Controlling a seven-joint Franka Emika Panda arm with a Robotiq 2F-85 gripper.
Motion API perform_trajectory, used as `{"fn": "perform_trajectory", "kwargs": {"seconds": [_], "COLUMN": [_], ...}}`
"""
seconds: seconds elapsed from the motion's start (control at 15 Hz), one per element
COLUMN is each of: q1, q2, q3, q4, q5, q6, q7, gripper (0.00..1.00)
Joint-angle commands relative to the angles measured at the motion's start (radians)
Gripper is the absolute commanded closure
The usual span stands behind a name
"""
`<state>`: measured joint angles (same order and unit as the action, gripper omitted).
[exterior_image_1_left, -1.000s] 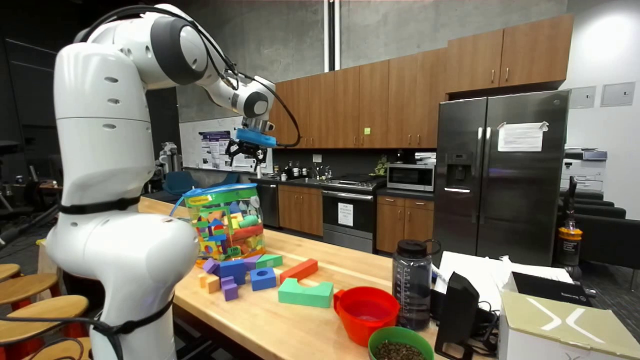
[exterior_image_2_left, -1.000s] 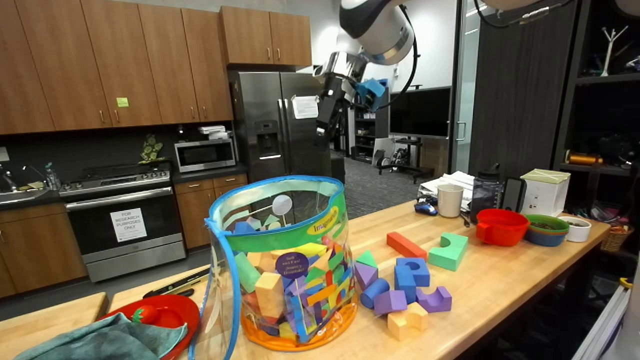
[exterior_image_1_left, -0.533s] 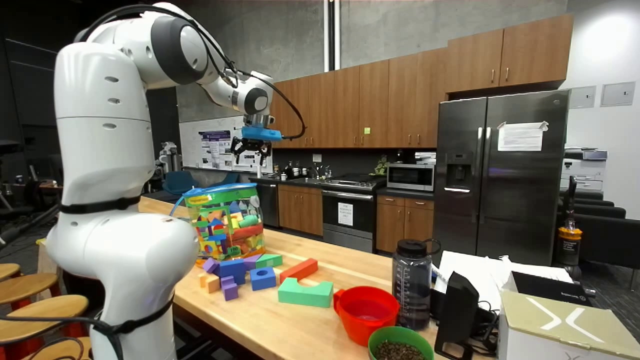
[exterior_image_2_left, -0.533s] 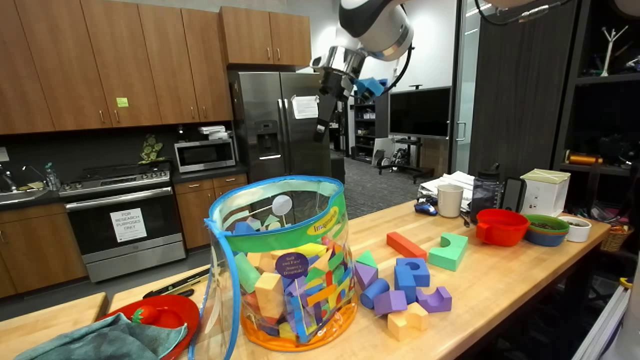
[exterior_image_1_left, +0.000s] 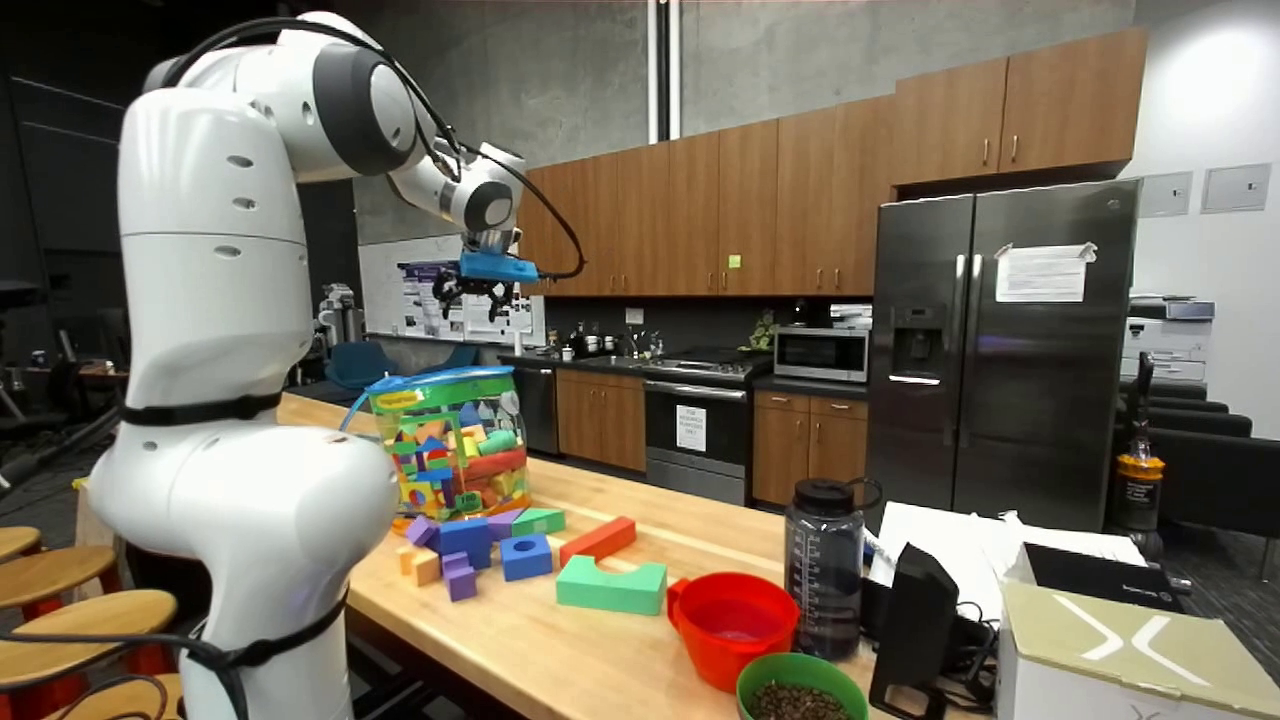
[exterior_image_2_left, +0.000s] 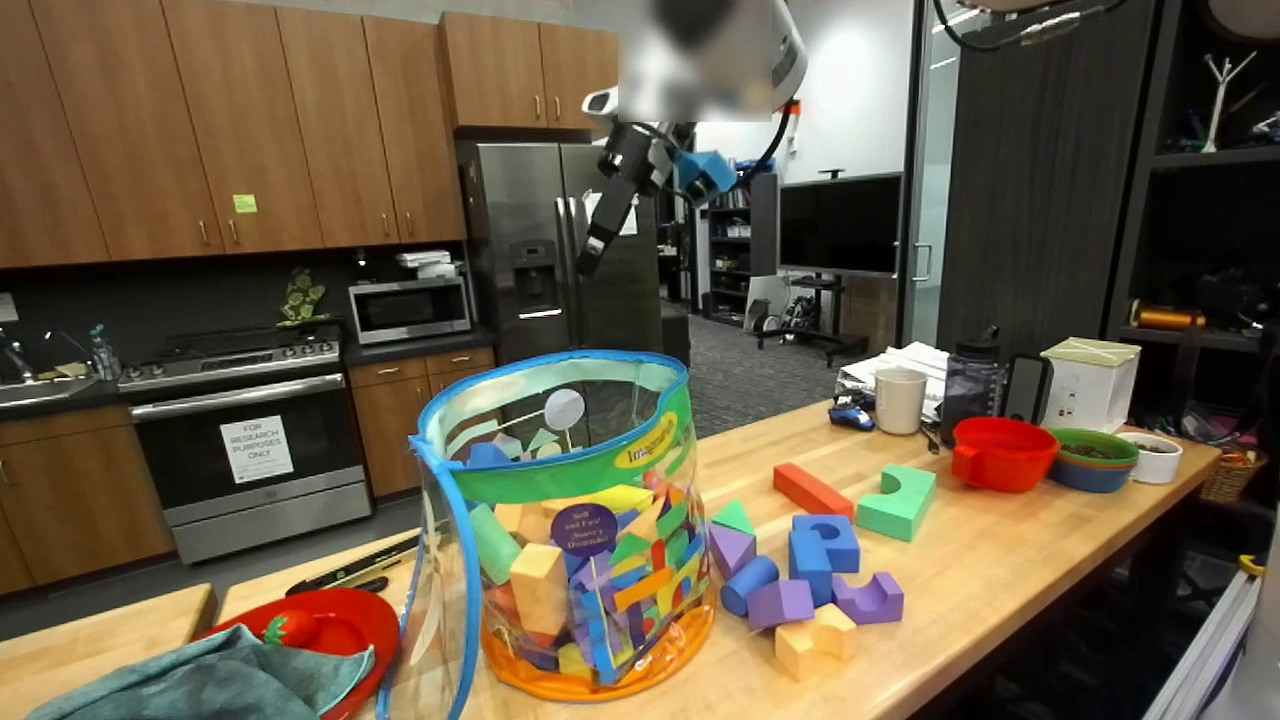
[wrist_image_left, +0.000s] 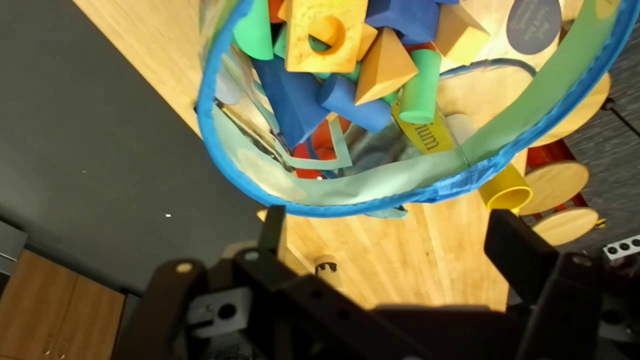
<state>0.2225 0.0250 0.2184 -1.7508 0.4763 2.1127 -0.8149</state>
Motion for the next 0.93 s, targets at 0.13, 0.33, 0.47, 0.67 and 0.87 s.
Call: {"fn": "perform_trajectory", "kwargs": {"seconds": [0.13, 0.33, 0.47, 0.67, 0.87], "q1": [0.013, 0.007, 0.004, 0.002, 0.004], "q2": [0.076, 0.121, 0.148, 0.163, 0.164], "q3": [0.043, 0.054, 0.052, 0.052, 0.058], "q4": [0.015, 0.019, 0.032, 0.033, 0.015], "q5": [0.078, 0.033, -0.018, -0.066, -0.054], "q6": [-0.052, -0.179, -0.264, -0.284, -0.257], "q7": [-0.082, -0.093, -0.105, -0.115, -0.1], "gripper": [0.0, 0.0, 0.0, 0.0, 0.0]}}
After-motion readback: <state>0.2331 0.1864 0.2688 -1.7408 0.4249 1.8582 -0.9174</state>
